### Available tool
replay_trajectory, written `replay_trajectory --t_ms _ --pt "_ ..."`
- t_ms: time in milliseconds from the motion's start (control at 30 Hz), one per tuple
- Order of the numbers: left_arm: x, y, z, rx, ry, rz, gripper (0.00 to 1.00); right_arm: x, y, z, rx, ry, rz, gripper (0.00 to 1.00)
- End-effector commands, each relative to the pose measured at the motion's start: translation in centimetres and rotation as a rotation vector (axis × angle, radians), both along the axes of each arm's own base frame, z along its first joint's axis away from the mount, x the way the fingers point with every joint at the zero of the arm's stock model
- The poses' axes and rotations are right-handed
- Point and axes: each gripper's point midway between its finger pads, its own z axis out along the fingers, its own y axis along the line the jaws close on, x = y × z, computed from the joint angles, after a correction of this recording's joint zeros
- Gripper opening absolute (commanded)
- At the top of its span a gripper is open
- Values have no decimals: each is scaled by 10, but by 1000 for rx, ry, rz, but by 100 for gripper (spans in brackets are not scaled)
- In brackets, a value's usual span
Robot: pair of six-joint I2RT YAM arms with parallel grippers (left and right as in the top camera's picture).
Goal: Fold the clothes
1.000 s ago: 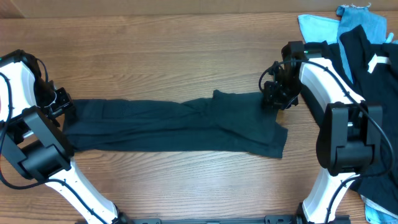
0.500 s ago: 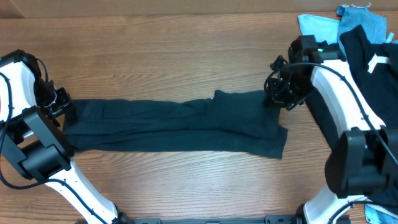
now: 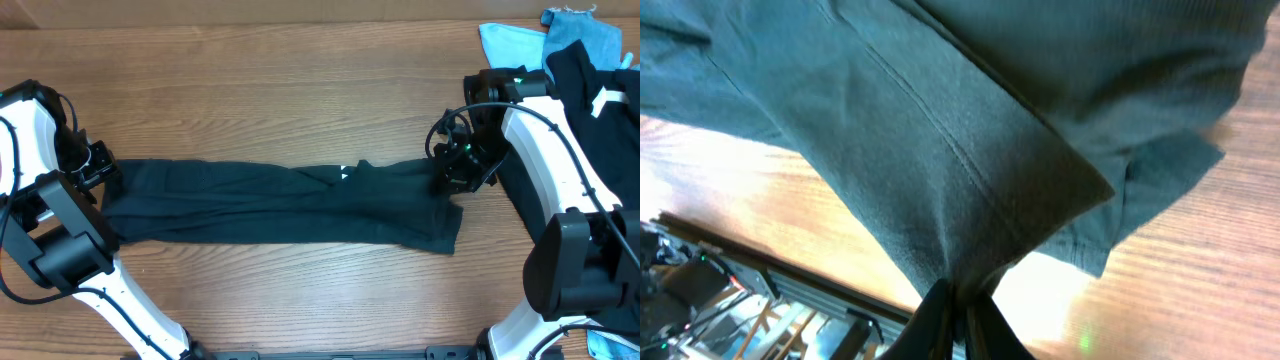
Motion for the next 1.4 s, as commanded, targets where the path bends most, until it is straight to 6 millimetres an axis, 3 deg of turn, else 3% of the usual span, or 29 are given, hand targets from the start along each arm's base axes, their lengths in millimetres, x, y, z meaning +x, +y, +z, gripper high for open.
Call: replay_trajectory --t_ms 0,100,133,167,300,400,500,633,733,800,833,900,1000,1100,1167,1367 --pt "-1 1 4 -3 -12 16 58 -11 0 4 -4 39 15 8" --pt "-1 1 4 -5 -13 17 58 -11 -1 3 -7 38 15 17" --pt "-1 1 4 -5 -13 17 59 -12 -1 3 -8 41 15 24" --pt "-1 1 4 -5 -12 17 58 -12 -3 3 -22 44 18 44" --pt "-1 1 4 -5 -13 17 59 -12 -13 -1 -93 51 -9 47" --pt "1 -3 4 -28 -21 17 58 -10 -13 -10 -93 41 -10 55" --pt "7 -12 8 -82 -66 -13 58 -10 -13 -33 -91 28 -20 59" --pt "13 -9 33 -42 -146 -16 63 2 -12 -77 -86 -61 -43 54" --pt "16 -10 69 -1 -237 -22 70 11 -16 -91 -117 -103 -105 55" --pt "14 -8 79 26 -255 -24 100 13 -16 -91 -117 -109 -105 56" --pt "12 -5 79 44 -242 -24 100 13 -16 -91 -118 -109 -104 56" --pt "6 6 66 96 -174 1 100 13 -17 -91 -121 -108 -104 57" --pt "4 9 41 73 -111 0 100 12 -17 -91 -122 -104 -104 57" --pt "7 -5 -9 -65 -40 -44 100 11 -19 -92 -133 -102 -102 57" --pt "3 -6 -28 -91 3 -45 100 10 -19 -92 -133 -99 -102 57" --pt "4 7 -48 -89 3 -23 100 10 -19 -92 -133 -100 -102 57"
